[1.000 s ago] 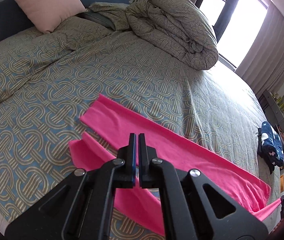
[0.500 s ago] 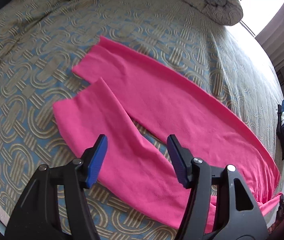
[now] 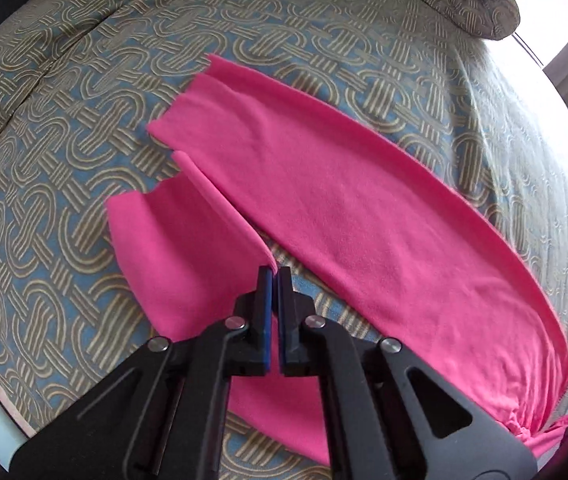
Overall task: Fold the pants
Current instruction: 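Lift the leg with left tool over the other leg while right holds waistband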
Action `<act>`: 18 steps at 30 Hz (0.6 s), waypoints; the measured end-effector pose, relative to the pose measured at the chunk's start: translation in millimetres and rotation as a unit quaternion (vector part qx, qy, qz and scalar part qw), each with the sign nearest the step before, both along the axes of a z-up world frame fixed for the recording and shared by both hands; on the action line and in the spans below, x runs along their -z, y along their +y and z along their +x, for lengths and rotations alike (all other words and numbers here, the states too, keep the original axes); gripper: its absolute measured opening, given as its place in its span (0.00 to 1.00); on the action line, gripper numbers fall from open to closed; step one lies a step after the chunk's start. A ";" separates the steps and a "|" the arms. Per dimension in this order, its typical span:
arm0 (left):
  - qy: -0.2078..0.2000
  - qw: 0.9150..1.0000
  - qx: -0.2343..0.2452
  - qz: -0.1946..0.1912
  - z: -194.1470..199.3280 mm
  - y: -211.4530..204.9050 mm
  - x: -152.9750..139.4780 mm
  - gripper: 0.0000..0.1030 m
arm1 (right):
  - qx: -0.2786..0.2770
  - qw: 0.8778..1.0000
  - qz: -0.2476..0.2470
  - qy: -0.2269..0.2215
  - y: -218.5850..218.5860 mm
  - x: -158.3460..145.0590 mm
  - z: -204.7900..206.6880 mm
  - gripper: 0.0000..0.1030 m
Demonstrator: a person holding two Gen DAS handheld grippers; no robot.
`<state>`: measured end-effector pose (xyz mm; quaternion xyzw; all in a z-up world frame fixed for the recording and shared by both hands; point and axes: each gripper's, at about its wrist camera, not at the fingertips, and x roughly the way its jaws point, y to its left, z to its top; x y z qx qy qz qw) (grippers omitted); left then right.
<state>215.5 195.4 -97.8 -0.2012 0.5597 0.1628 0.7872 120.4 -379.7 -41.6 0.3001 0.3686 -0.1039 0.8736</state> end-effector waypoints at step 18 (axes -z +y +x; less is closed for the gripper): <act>-0.044 0.998 -0.054 0.008 93.2 39.8 -33.4 0.03 | -0.030 0.999 -0.039 -0.001 14.0 -10.6 125.2 0.05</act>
